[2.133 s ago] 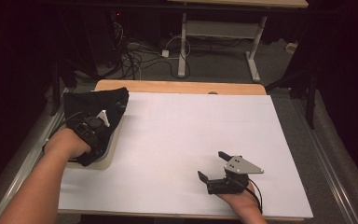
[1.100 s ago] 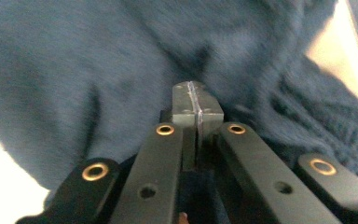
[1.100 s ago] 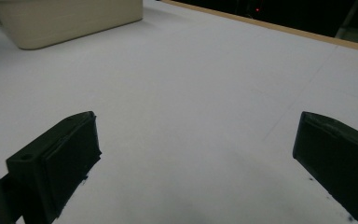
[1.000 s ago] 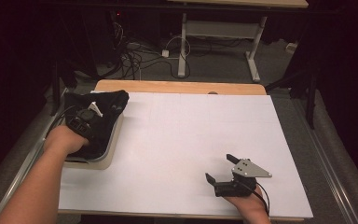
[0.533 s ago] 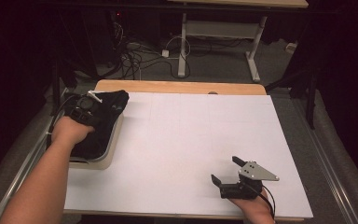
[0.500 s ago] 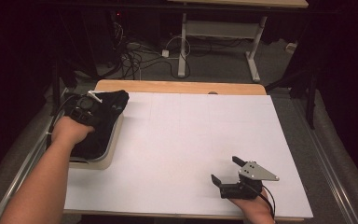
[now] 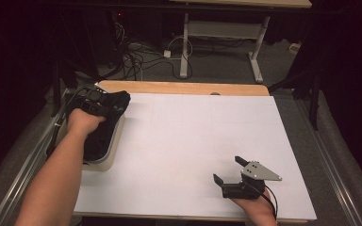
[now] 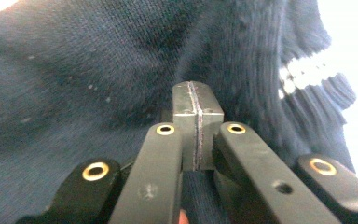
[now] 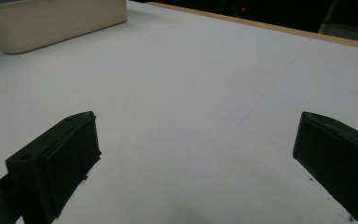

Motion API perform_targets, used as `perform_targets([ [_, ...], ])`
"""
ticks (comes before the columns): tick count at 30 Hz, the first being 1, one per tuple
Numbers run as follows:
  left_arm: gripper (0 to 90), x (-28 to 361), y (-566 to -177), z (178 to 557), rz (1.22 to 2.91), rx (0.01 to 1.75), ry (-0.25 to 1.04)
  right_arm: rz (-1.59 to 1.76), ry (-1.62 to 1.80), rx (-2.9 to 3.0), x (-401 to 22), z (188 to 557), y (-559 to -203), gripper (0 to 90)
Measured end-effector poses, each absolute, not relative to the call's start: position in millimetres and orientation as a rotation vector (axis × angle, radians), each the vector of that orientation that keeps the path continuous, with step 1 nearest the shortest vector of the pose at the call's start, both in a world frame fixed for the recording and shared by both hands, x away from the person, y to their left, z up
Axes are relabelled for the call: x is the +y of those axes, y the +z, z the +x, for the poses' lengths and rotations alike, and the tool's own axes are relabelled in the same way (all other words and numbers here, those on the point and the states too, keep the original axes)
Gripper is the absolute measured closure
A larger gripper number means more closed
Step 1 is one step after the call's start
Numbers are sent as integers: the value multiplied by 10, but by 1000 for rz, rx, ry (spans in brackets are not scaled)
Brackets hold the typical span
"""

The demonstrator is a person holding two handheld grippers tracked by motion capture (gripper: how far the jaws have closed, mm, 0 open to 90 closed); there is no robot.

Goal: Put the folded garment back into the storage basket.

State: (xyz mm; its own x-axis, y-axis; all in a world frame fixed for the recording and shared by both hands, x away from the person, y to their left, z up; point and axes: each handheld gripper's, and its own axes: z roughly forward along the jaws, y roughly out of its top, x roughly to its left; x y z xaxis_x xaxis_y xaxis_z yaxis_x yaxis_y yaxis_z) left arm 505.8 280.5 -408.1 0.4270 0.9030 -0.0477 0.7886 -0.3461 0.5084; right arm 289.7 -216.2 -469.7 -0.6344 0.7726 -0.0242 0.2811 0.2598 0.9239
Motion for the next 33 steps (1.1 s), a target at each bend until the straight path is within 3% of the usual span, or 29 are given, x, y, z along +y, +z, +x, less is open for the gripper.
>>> perform_targets([
  [13, 874, 2823, -4541, 5230, 2171, 1454, 230, 941, 1365, 2059, -2121, 2876, -4685, 12],
  [23, 873, 2844, -4402, 5141, 2210, 1457, 266, 935, 1352, 2073, -2088, 2881, -4705, 12],
  [33, 873, 3185, -4076, 4851, 2181, 1499, 363, 937, 1344, 2067, -2124, 2866, -4711, 11],
])
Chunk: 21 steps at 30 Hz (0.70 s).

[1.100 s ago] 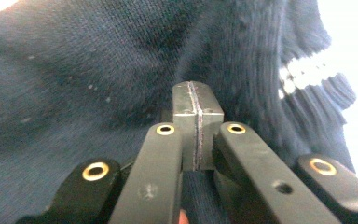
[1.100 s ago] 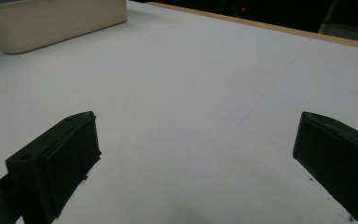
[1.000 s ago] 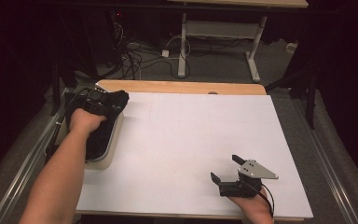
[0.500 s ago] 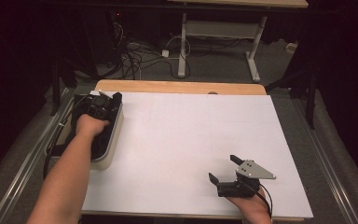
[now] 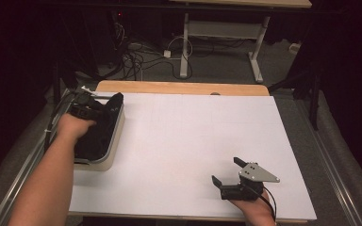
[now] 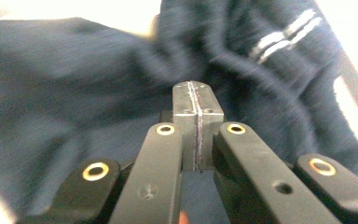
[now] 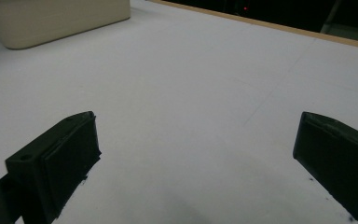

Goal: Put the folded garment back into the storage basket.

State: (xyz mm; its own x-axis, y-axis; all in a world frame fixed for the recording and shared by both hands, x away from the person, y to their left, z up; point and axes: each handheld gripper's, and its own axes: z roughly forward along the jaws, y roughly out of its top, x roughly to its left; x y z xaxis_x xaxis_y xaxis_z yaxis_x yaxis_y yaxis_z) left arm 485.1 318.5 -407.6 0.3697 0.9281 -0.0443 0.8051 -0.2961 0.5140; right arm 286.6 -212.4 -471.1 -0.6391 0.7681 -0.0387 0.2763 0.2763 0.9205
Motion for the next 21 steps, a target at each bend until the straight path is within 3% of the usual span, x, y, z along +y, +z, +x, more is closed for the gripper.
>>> perform_targets([
  [8, 873, 3520, -4050, 4753, 2132, 1619, 445, 929, 1343, 2073, -2096, 2858, -4715, 11],
  [21, 873, 3479, -4411, 5093, 2084, 1825, 539, 900, 1349, 2111, -1973, 2857, -4744, 11],
])
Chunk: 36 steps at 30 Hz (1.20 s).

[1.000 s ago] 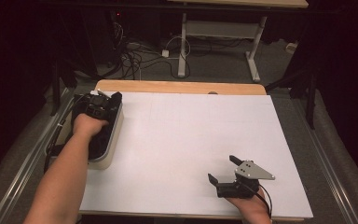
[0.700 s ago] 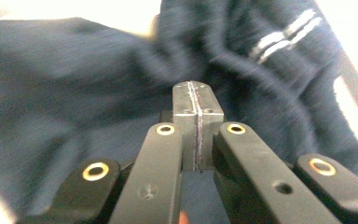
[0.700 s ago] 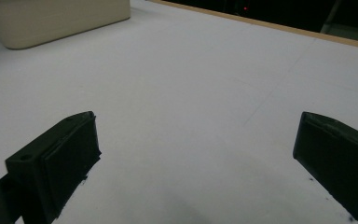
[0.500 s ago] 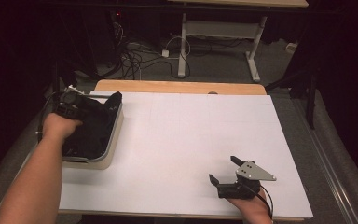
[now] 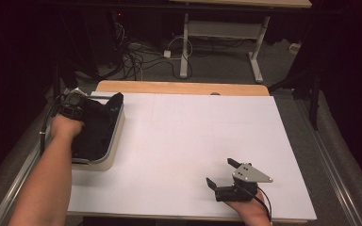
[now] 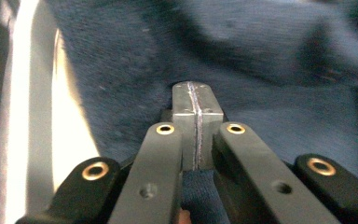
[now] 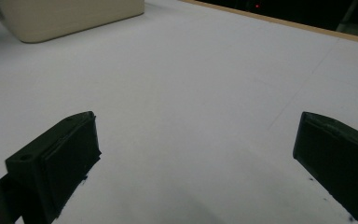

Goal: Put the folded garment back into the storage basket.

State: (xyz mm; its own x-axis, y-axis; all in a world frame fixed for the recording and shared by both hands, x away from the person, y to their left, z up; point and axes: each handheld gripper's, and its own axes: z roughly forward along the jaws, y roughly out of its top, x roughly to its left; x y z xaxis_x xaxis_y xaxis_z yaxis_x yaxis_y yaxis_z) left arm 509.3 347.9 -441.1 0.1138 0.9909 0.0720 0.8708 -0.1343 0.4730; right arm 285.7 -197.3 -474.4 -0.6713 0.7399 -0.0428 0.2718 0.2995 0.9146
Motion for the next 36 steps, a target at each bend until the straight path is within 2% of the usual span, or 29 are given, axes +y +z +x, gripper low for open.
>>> perform_targets([
  [4, 872, 3473, -4533, 5168, 2109, 1852, 525, 892, 1356, 2109, -1971, 2837, -4748, 11],
  [9, 872, 3493, -4491, 5155, 2081, 1847, 489, 906, 1351, 2103, -2001, 2852, -4754, 11],
  [17, 871, 3521, -4251, 4881, 2069, 1771, 416, 913, 1350, 2065, -2109, 2838, -4703, 10],
  [22, 867, 3445, -4190, 4681, 2114, 1727, 317, 916, 1323, 2057, -2229, 2874, -4706, 6],
  [24, 864, 3402, -4155, 4614, 2146, 1712, 320, 924, 1347, 2035, -2273, 2878, -4720, 6],
  [30, 806, 3336, -4082, 4511, 2191, 1719, 239, 931, 1365, 2019, -2337, 2863, -4735, 6],
  [36, 755, 3288, -4144, 4461, 2278, 1740, 96, 925, 1369, 2025, -2371, 2855, -4759, 6],
])
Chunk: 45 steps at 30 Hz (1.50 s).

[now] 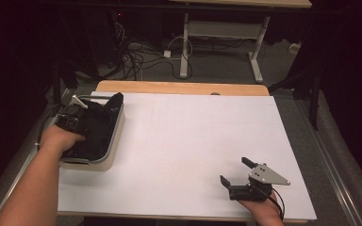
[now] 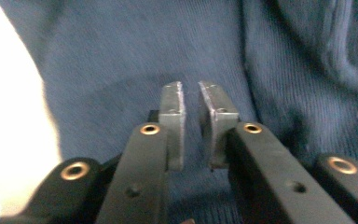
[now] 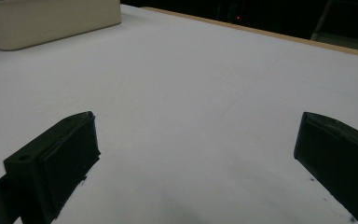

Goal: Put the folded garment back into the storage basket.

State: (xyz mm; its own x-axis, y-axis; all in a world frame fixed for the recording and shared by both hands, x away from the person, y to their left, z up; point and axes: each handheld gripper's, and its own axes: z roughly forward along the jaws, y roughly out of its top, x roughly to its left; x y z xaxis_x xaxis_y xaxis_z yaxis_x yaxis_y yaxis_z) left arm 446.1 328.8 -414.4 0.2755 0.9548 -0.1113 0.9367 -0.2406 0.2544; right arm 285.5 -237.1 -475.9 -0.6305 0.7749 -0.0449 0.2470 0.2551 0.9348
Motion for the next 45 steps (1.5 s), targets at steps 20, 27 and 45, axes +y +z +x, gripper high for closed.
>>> perform_targets([
  [20, 409, 3220, -4350, 4530, 2452, 1794, -157, 919, 1372, 2027, -2350, 2814, -4774, 6],
  [27, 174, 3173, -4355, 4531, 2491, 1826, -114, 922, 1367, 2020, -2356, 2784, -4771, 6],
  [45, 0, 3084, -4062, 4460, 2521, 1860, -138, 911, 1377, 2012, -2342, 2780, -4754, 6],
])
